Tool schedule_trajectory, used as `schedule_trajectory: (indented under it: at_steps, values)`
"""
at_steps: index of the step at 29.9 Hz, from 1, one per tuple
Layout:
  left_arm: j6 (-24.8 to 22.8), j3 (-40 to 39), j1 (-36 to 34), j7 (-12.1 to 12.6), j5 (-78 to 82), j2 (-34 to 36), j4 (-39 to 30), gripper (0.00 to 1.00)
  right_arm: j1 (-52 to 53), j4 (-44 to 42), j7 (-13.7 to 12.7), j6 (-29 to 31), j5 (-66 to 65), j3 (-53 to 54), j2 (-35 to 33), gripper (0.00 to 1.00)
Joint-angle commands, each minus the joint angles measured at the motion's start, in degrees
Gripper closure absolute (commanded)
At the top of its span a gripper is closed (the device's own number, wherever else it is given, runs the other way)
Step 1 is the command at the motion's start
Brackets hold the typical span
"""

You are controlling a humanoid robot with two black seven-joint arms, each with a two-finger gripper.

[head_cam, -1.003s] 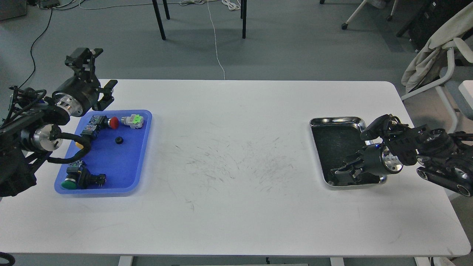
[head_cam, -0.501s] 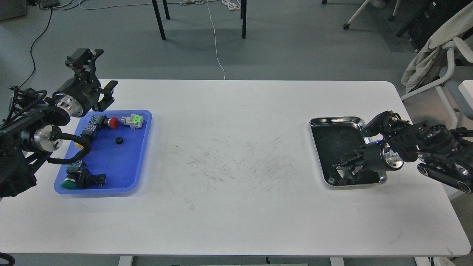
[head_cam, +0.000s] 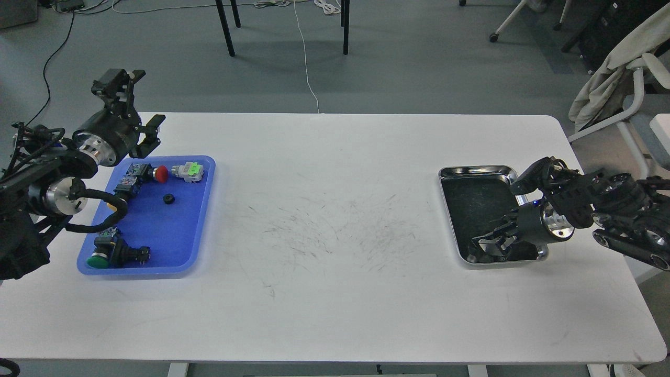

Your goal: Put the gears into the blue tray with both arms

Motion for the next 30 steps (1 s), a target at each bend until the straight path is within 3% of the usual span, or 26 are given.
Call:
schedule_trajectory:
  at_steps: [1, 11, 18, 25, 30]
  values:
    - [0.1, 0.0, 0.0, 0.0, -0.1, -0.2, 0.0, 0.02, -0.1, -0.1, 0.0, 0.0, -0.1, 0.0, 0.0, 0.48]
    - [0.1, 0.0, 0.0, 0.0, 0.0, -0.2, 0.0, 0.02, -0.1, 0.0, 0.0, 0.0, -0.5, 0.0, 0.3, 0.69]
    - [0.1, 0.1, 0.0, 0.1, 0.0, -0.1, 0.0, 0.02, -0.1, 0.1, 0.5, 0.0, -1.5, -0.1, 0.3, 0.78]
    - [0.2, 0.1, 0.0, 0.1, 0.0, 0.0, 0.0, 0.02, 0.4, -0.3, 0.5, 0.0, -2.1, -0.1, 0.3, 0.99]
    - [0.2, 0.2, 0.1, 0.1, 0.0, 0.0, 0.0, 0.02, 1.8, -0.7, 0.5, -0.1, -2.0, 0.0, 0.0, 0.99]
